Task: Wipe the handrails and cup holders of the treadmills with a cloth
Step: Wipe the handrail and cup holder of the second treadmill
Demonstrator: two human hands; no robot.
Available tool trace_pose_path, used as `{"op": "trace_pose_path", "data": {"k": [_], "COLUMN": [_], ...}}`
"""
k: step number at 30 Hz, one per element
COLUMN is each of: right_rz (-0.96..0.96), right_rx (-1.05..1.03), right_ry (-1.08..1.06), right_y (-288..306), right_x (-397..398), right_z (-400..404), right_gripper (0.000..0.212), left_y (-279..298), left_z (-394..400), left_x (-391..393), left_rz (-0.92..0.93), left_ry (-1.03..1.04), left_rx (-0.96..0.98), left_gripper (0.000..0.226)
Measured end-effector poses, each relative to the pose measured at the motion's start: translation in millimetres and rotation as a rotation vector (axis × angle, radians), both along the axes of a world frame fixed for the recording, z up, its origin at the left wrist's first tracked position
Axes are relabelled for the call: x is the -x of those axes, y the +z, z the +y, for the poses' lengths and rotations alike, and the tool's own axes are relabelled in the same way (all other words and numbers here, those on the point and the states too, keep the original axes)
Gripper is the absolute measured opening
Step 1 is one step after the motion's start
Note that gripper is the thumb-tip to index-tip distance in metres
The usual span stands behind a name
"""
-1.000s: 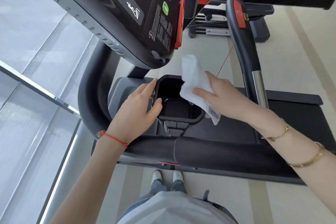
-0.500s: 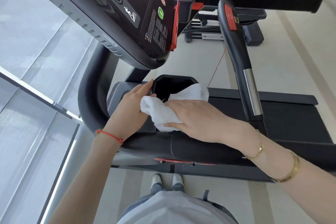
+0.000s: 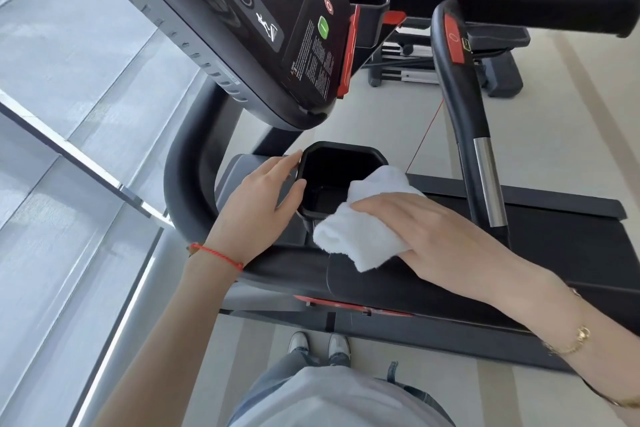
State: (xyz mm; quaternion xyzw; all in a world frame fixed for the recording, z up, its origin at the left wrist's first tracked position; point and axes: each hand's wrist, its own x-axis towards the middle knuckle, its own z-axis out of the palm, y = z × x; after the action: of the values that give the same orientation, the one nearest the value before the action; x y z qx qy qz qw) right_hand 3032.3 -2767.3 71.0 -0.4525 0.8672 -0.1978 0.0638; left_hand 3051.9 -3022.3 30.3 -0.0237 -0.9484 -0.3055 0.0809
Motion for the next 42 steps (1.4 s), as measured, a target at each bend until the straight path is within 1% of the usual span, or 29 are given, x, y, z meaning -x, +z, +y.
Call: {"op": "trace_pose_path", "data": {"k": [2,4,6,10,13,17,21,24,27,31,36,42], "right_rz": [0.061,0.172,0.225,0.249,0.258,0.289,0.303,0.278,0.23,0.15,0.073,-0.008], "right_rx": [0.029,0.025,0.024,0.04,0.046,0.066,0.055,0.096,0.152,0.197,0.175,0.209], "right_ry": [-0.052,-0.092,-0.157,-0.306,-0.388,-0.49,-0.582,-0.67,-0.767,-0.896,-1.033,-1.223], "right_y": [2.4,4.6,8.1,14.7,19.3,27.4,35.3,37.3,34.2,23.0,5.5,-18.4], "right_x": [-4.9,-9.7,-15.9,-29.6,-41.7,-61.1,-88.2,-115.9,-145.4,-185.3,-231.9,-277.2], "right_z": [4.2,5.4,4.4,0.9,-1.7,-8.1,-17.1,-25.5,-33.5,-38.1,-40.4,-31.7], "right_gripper": [0.059,0.059,0.058,0.051,0.052,0.055,0.046,0.039,0.039,0.035,0.041,0.04], "left_y": [3.3,5.8,8.5,13.4,18.3,25.4,37.6,43.0,43.2,40.4,33.6,23.3], "left_z": [1.9,3.1,4.6,6.9,5.9,-1.8,-11.9,-19.6,-24.4,-22.0,-10.4,13.3], "left_x": [-8.4,-15.7,-22.2,-31.7,-40.5,-51.4,-64.3,-77.8,-90.9,-106.8,-127.4,-146.5], "left_rz": [0.018,0.036,0.058,0.096,0.133,0.142,0.144,0.155,0.181,0.175,0.155,0.104], "left_ry": [0.009,0.025,0.031,0.02,-0.007,-0.079,-0.176,-0.252,-0.321,-0.397,-0.52,-0.689], "left_rx": [0.002,0.003,-0.003,0.015,0.004,0.003,-0.015,-0.024,-0.025,-0.03,-0.023,-0.015], "left_gripper": [0.045,0.044,0.043,0.042,0.043,0.041,0.042,0.041,0.041,0.04,0.039,0.039]}}
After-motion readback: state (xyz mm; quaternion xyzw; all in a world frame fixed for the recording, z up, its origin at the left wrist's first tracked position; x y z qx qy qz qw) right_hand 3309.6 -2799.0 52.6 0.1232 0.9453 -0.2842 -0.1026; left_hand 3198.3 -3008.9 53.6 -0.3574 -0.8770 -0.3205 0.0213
